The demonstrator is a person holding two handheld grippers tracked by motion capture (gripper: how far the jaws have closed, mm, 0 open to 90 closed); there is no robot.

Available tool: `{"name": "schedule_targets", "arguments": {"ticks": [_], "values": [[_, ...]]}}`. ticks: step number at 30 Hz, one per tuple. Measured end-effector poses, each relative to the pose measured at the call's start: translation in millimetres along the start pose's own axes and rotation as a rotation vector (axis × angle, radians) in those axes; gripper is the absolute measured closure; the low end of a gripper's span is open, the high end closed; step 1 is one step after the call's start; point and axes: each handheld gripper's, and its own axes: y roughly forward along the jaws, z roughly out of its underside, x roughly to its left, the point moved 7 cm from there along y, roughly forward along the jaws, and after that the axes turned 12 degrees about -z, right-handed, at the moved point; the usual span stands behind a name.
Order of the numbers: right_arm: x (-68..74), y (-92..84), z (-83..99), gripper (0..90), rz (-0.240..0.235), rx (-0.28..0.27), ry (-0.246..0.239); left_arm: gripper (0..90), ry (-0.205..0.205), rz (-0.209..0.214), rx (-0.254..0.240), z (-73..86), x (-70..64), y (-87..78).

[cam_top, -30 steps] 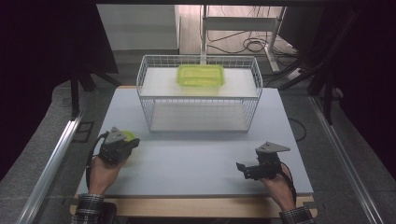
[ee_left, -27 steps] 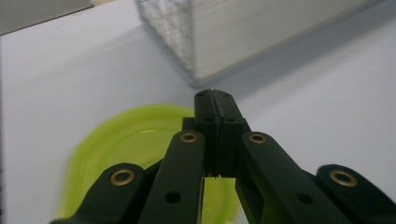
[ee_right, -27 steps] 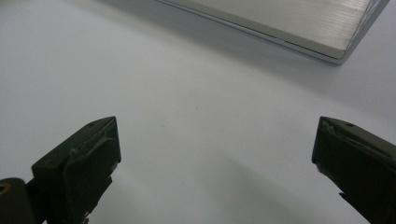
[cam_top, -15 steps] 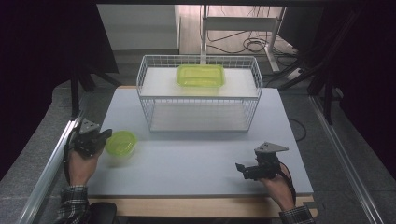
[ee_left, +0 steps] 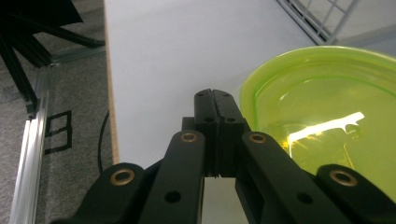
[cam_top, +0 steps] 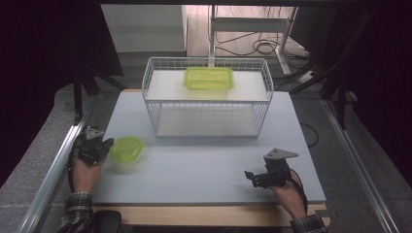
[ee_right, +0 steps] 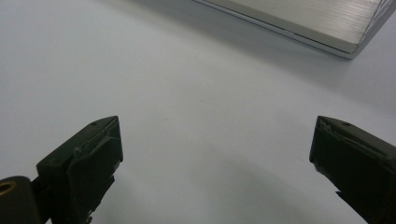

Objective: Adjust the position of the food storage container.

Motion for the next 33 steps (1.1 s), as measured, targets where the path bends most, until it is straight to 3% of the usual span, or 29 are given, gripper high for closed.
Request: {"name": "schedule_targets", "arguments": {"ticks": [4,11,12,13,14,19,20,21,22,23,26,32,33], "values": [[0.5,0.3,0.4,3.0,-0.002,0.004,0.0,90.0,0.004,0.019,0.0,-0.8,-11.3,-2.5],[1.4,1.7,1.7,3.2,-0.005,0.015,-0.001,90.0,0.028,0.081,0.003,-3.6,-46.7,-11.0],[1.4,1.7,1.7,3.2,-0.005,0.015,-0.001,90.0,0.028,0.081,0.003,-3.6,-46.7,-11.0],[1.7,1.8,2.0,3.2,-0.006,0.018,-0.002,90.0,0.03,0.099,0.007,-4.3,-56.1,-13.1],[1.7,1.8,2.0,3.2,-0.006,0.018,-0.002,90.0,0.03,0.099,0.007,-4.3,-56.1,-13.1],[2.0,2.6,2.5,3.2,-0.007,0.02,-0.003,90.0,0.07,0.166,0.022,-5.9,-87.3,-20.8],[1.8,2.5,2.8,3.3,-0.007,0.024,-0.004,90.0,0.07,0.166,0.022,-5.9,-87.3,-20.8],[1.7,2.7,3.0,3.3,-0.007,0.024,-0.003,90.0,0.085,0.197,0.022,-7.2,-98.8,-23.4],[1.7,2.7,3.0,3.3,-0.007,0.024,-0.003,90.0,0.085,0.197,0.022,-7.2,-98.8,-23.4],[1.8,2.6,3.5,3.3,-0.007,0.028,0.0,90.0,0.101,0.218,0.018,-8.1,-108.9,-25.7],[1.4,2.2,3.6,3.4,-0.004,0.027,-0.002,90.0,0.104,0.222,0.012,-7.6,-112.2,-29.0],[0.4,1.5,4.0,3.5,-0.003,0.025,0.0,90.0,0.076,0.239,0.025,3.9,-103.3,-30.8],[0.3,1.8,4.4,3.5,-0.003,0.026,0.002,90.0,0.063,0.258,0.022,6.7,-101.4,-32.7]]}}
